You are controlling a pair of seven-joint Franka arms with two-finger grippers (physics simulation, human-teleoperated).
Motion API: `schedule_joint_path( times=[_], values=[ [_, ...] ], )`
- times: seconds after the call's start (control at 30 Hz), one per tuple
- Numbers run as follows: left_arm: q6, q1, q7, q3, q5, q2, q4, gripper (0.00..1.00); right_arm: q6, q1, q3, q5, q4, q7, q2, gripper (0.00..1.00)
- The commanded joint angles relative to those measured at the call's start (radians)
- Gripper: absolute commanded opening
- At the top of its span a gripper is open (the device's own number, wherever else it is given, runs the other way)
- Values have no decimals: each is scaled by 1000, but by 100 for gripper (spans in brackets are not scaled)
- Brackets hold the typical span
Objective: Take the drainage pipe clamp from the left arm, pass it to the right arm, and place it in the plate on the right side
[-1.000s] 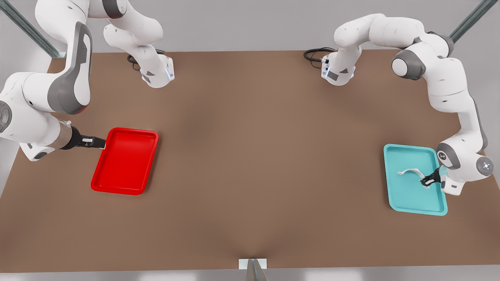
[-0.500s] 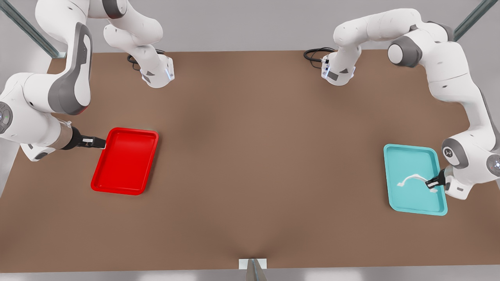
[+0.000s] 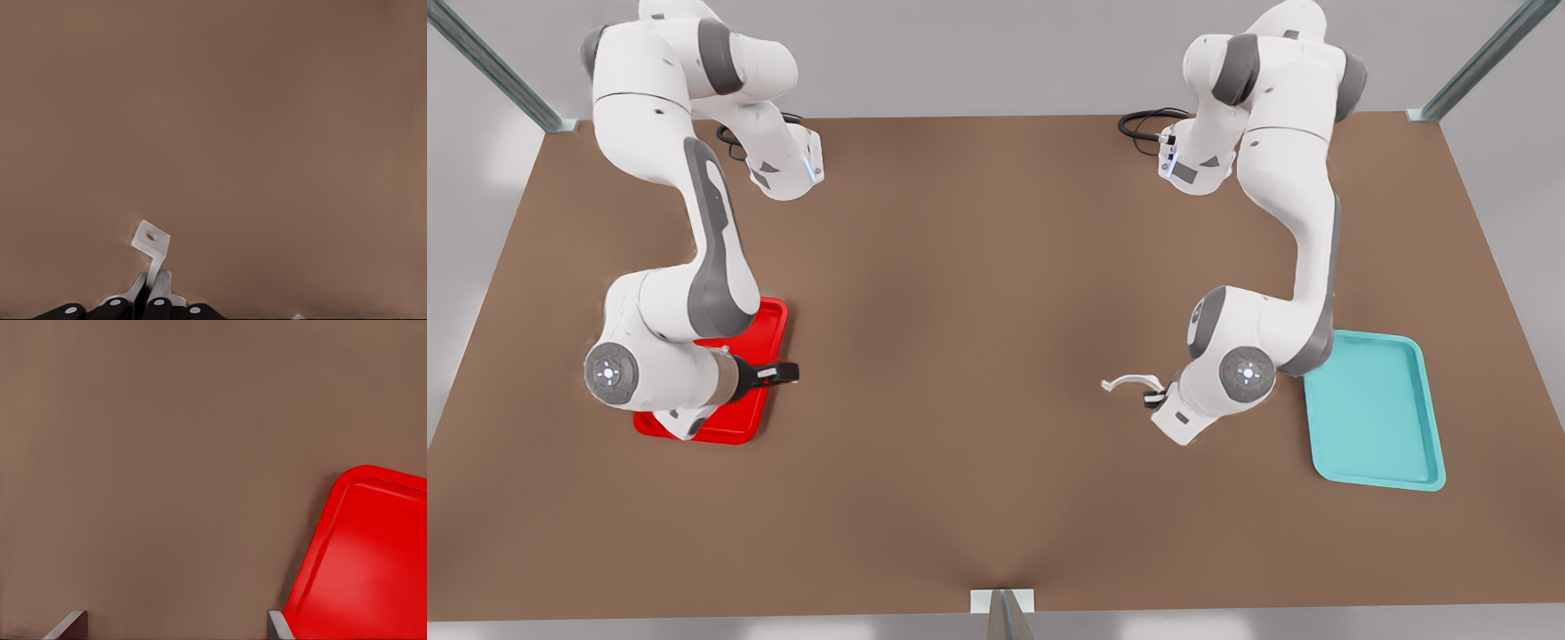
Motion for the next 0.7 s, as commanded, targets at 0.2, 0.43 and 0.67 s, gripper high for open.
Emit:
schedule_joint_path(
  times=[0.2,0.43,0.67],
  values=[
    [-12,-144,-1178,-52,-3,84,138,21,443,111,116,33,6,-773,59,100],
    [9,-157,-1213,-109,-5,139,221,21,578,262,116,18,-23,-999,57,100],
    [9,-188,-1258,-122,-10,190,290,21,713,375,115,-103,-25,-1013,70,100]
  ],
)
